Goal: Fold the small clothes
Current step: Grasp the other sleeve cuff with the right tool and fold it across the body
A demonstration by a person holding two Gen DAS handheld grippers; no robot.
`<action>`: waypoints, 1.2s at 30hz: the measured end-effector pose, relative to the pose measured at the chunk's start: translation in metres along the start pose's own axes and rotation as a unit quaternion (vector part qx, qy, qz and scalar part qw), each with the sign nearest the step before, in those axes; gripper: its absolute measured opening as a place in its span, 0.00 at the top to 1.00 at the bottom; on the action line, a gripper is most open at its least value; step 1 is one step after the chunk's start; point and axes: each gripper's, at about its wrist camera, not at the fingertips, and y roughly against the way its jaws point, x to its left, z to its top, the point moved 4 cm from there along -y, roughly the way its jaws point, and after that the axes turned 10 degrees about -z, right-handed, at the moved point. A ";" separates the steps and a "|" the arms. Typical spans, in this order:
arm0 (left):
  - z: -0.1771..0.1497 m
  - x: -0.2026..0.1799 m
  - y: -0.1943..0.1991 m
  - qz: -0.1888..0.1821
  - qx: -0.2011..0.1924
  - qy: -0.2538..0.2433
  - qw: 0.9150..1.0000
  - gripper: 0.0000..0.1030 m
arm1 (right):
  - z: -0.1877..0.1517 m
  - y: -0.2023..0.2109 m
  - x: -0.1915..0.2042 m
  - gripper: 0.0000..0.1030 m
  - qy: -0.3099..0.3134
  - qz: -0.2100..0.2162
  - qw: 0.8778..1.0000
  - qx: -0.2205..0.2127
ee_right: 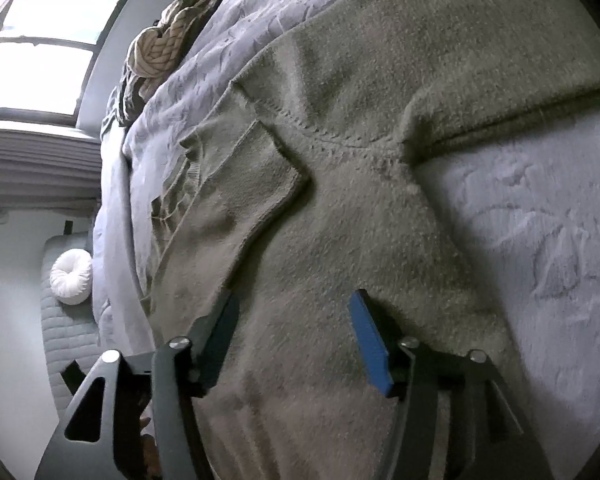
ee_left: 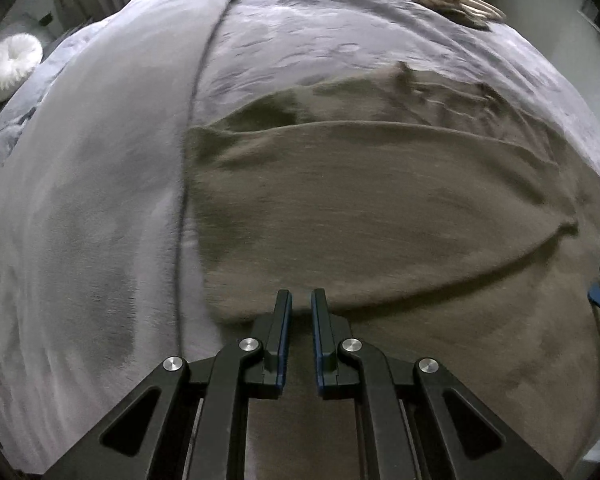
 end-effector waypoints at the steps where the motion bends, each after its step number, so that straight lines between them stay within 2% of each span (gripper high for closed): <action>1: 0.000 -0.005 0.001 0.002 0.000 -0.005 1.000 0.89 | 0.000 0.001 -0.001 0.36 0.000 0.001 1.000 -0.001; 2: -0.001 -0.011 0.001 0.004 0.001 -0.010 1.000 0.89 | 0.001 0.004 -0.002 0.36 0.000 0.002 1.000 -0.003; 4: -0.002 -0.023 0.000 0.005 0.005 -0.012 1.000 0.28 | 0.003 0.008 -0.007 0.31 -0.001 0.004 1.000 -0.006; 5: -0.003 -0.023 0.002 0.014 -0.001 -0.008 1.000 0.03 | 0.004 0.012 -0.010 0.30 -0.003 0.006 1.000 -0.010; 6: -0.002 -0.025 0.003 0.022 -0.005 -0.010 1.000 0.01 | 0.005 0.014 -0.013 0.29 -0.004 0.007 1.000 -0.012; 13: 0.004 -0.055 -0.005 0.032 0.003 -0.033 0.999 0.01 | 0.023 0.045 -0.047 0.28 -0.027 -0.010 0.998 -0.047; 19: 0.015 -0.084 -0.020 0.007 0.022 -0.029 0.999 0.01 | 0.048 0.087 -0.103 0.28 -0.082 -0.038 0.990 -0.103; 25: 0.016 -0.118 -0.032 -0.026 0.042 -0.036 0.998 0.01 | 0.067 0.124 -0.169 0.28 -0.163 -0.053 0.973 -0.153; 30: 0.018 -0.142 -0.041 -0.051 0.053 -0.043 0.996 0.01 | 0.085 0.141 -0.204 0.28 -0.212 -0.019 0.961 -0.177; 36: 0.023 -0.166 -0.047 -0.054 0.056 -0.057 0.995 0.01 | 0.115 0.150 -0.219 0.28 -0.245 0.035 0.948 -0.202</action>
